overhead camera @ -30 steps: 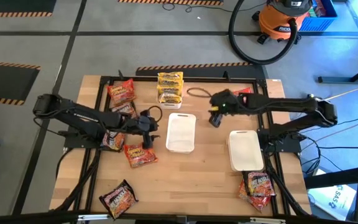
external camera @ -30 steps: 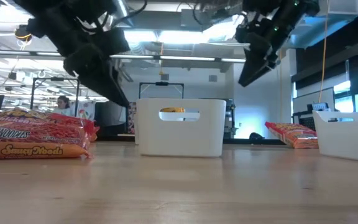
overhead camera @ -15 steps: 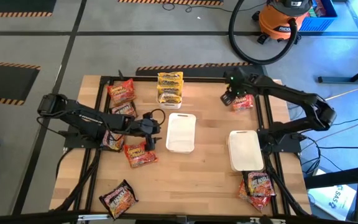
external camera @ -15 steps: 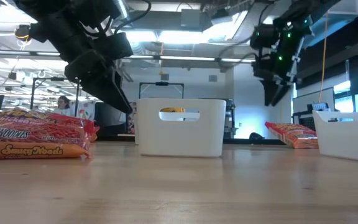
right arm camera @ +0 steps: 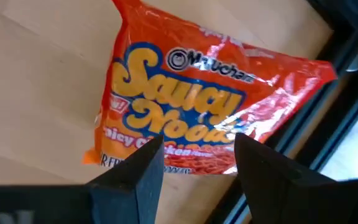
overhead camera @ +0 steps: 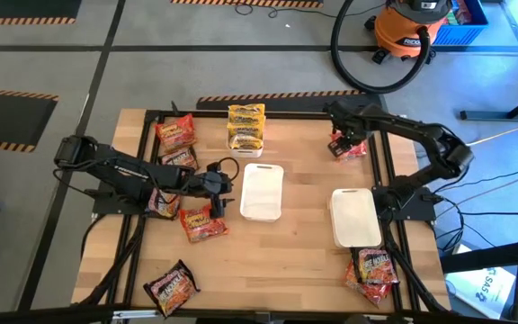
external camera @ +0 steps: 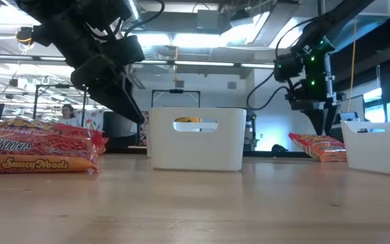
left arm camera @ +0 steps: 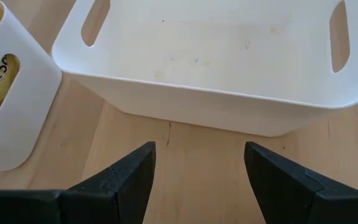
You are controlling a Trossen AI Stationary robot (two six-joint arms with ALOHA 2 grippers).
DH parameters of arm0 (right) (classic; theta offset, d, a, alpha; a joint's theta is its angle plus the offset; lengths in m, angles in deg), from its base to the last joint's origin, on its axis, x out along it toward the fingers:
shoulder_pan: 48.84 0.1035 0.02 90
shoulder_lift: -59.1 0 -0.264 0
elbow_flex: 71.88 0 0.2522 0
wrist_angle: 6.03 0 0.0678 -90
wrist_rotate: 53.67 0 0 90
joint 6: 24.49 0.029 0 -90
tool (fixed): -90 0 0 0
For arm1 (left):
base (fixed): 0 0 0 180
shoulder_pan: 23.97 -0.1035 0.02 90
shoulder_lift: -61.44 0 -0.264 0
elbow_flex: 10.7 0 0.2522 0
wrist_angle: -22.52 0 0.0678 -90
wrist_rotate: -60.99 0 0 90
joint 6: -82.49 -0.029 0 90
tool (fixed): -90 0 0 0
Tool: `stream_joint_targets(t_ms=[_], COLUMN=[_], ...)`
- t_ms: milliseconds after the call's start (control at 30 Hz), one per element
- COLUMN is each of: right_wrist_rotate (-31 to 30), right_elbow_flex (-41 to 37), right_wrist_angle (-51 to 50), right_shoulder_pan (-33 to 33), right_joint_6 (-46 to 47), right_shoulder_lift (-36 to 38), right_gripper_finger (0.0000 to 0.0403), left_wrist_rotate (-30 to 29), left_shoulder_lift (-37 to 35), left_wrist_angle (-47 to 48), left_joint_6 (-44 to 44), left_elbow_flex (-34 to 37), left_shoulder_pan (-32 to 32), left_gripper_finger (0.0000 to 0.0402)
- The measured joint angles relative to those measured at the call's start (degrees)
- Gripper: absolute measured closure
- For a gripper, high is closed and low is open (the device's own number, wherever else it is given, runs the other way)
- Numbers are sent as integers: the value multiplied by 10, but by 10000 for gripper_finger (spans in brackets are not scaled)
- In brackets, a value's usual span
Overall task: Sort Maruchan noodles
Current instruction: Put the orange noodle pack into the bottom right white bin
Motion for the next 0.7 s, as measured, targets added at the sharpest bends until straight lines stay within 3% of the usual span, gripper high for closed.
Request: stream_joint_targets(t_ms=[133, 300, 533, 600, 700], right_wrist_rotate=[32, 136, 222, 221, 159], right_elbow_flex=[0, 0, 0, 1, 14], right_wrist_angle=[31, 113, 238, 247, 247], right_shoulder_pan=[0, 1, 16, 24, 29], right_joint_6=[-4, -5, -23, -34, -32], right_shoulder_lift=[-28, -49, -76, -75, -69], right_gripper_finger=[226, 226, 226, 226, 226], left_wrist_rotate=[0, 0, 0, 0, 0], left_shoulder_lift=[0, 0, 0, 0, 0], left_wrist_angle=[0, 0, 0, 0, 0], left_joint_6=[0, 0, 0, 0, -8], left_elbow_flex=[0, 0, 0, 0, 0], left_shoulder_pan=[0, 0, 0, 0, 0], left_gripper_finger=[162, 162, 162, 162, 162])
